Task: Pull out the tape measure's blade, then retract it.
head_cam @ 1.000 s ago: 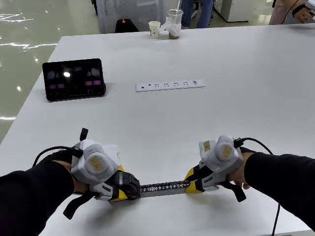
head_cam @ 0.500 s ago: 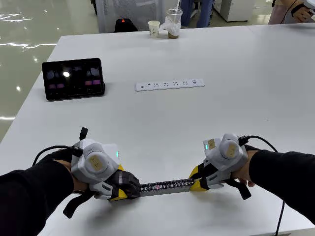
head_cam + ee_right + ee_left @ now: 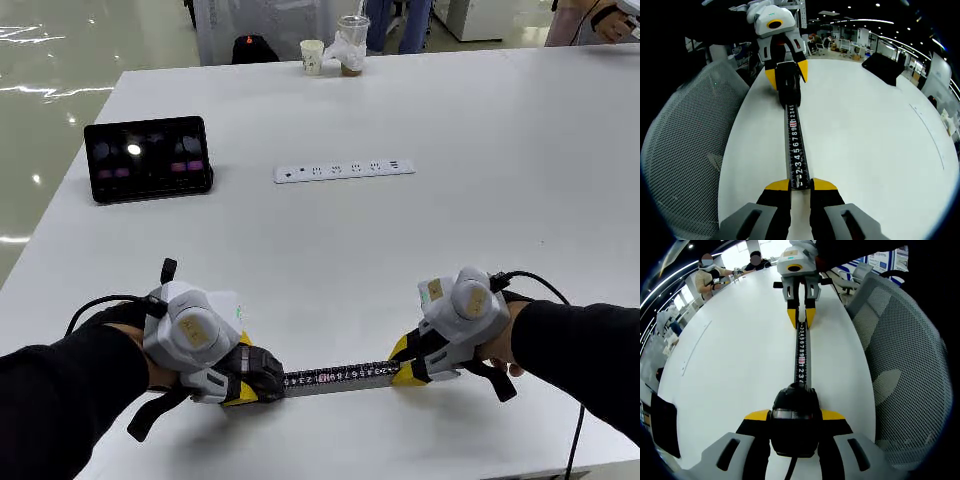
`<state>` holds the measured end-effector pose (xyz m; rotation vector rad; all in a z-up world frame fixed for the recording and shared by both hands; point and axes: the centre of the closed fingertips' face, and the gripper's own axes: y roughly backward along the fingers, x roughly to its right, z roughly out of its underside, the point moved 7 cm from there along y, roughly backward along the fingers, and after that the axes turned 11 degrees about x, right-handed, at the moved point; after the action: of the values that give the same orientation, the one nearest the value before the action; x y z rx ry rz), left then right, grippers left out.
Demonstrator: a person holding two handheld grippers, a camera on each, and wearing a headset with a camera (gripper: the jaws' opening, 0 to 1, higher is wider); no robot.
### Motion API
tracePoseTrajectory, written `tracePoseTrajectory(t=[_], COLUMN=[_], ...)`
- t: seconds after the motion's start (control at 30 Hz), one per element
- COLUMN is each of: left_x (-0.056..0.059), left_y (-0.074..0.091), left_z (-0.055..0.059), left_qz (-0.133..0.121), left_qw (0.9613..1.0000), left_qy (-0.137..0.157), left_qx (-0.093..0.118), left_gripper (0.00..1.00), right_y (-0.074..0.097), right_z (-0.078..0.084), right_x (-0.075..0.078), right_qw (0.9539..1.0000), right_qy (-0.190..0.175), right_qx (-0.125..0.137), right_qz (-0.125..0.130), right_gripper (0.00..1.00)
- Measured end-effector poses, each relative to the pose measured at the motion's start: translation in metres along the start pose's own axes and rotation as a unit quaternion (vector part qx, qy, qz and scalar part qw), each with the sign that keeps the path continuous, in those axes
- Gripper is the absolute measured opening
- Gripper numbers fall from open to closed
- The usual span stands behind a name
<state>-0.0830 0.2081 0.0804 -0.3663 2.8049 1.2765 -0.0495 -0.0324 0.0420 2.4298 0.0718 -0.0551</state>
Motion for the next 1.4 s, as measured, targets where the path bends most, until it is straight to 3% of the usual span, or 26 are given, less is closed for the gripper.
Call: tracePoseTrajectory(t=[1.4], left_x=[-0.001], left_y=[0.000], left_z=[0.001], left_qz=[0.002], left_qw=[1.0000], left_qy=[0.006], left_qx=[0.006], left_gripper=[0.30], right_y=[0.021], right_z=[0.014], right_x=[0.003], right_qw=[0.9999], right_qy=[-0.007], right_qx=[-0.011], right_qz=[0.005], right_gripper=[0.10])
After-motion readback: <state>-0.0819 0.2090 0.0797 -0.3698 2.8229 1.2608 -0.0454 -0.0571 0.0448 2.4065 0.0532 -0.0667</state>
